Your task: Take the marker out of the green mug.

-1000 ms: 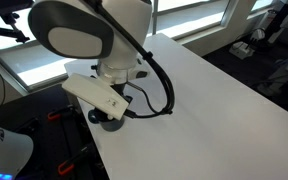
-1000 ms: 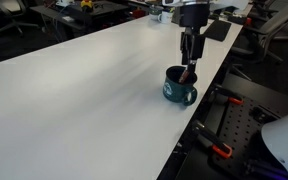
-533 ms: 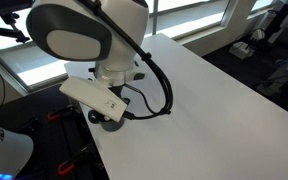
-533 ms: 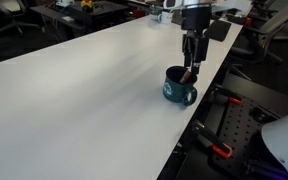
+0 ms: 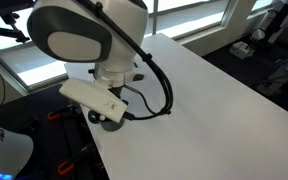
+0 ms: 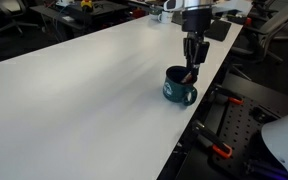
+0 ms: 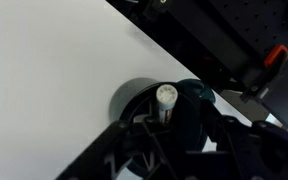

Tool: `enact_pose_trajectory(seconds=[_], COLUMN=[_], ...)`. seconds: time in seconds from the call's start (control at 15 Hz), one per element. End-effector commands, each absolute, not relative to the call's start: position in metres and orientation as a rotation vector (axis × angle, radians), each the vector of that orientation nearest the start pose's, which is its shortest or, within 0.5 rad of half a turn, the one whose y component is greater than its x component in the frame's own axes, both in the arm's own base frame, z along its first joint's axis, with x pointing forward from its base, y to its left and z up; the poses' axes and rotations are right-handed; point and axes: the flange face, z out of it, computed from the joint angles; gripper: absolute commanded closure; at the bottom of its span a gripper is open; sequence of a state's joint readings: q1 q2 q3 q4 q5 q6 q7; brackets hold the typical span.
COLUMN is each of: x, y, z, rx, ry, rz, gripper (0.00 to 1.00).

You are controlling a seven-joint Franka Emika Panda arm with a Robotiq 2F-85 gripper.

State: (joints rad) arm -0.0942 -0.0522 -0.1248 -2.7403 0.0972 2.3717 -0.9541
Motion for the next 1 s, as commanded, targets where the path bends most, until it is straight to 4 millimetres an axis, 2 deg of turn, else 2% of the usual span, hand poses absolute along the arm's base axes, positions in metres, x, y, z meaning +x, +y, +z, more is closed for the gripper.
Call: enact_pose_trajectory(seconds=[0.0,0.07,0.2,0.27,0.33,0.4,0.6,0.67,0.93], x=[0.349,0.349,0.348,0.348,0.348,0.347,0.348,0.347,0.347], y=[-0.074,-0.073,-0.073,-0.073,-0.073,-0.073,-0.074,-0.074,-0.075], z=[0.212,0.211,0.208,0.207,0.205,0.204,0.203,0.203,0.202], rx=[-2.75,-2.747,-2.741,-2.738,-2.735,-2.731,-2.726,-2.721,-2.72], ry=[-0.929,-0.929,-0.924,-0.923,-0.923,-0.921,-0.918,-0.918,-0.911], rz=[0.358,0.362,0.376,0.382,0.388,0.393,0.397,0.395,0.4], gripper=[0.69,0.67,0.73,0.69,0.73,0.93,1.0,0.96,0.96])
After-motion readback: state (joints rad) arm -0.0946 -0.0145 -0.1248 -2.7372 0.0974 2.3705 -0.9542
